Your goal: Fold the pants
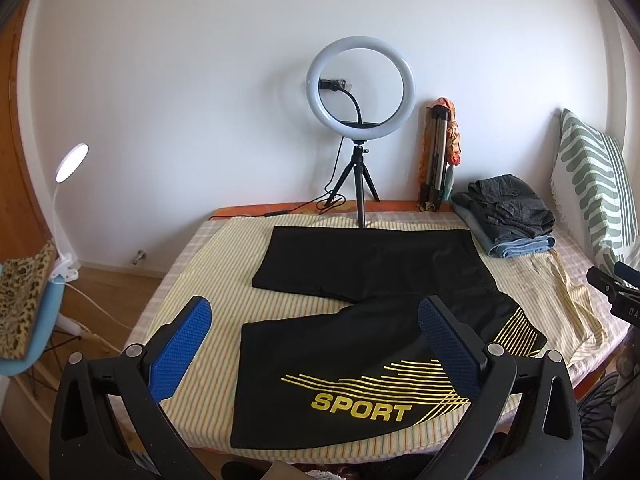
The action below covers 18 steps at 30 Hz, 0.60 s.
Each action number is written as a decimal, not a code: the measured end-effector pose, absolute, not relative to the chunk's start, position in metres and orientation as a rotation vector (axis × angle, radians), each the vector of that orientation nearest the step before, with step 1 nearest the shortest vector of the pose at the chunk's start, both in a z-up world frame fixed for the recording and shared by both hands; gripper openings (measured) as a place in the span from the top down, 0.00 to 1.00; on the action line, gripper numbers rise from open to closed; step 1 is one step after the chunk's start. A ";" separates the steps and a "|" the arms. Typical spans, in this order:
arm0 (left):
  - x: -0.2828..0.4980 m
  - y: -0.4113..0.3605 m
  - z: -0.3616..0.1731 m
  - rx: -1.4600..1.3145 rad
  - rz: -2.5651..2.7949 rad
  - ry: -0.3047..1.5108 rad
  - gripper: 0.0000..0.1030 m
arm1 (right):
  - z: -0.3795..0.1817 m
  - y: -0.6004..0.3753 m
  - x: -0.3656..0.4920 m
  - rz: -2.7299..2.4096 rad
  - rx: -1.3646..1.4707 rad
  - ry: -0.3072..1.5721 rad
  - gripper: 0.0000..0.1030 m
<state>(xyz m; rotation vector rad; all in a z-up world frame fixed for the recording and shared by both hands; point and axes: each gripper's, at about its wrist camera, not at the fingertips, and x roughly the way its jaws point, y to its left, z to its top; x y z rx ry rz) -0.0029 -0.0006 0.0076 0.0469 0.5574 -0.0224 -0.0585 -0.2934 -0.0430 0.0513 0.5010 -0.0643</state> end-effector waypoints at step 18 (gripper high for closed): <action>-0.002 -0.003 0.005 0.052 -0.029 0.561 0.00 | -0.044 -0.296 -0.058 -0.063 0.053 0.501 0.00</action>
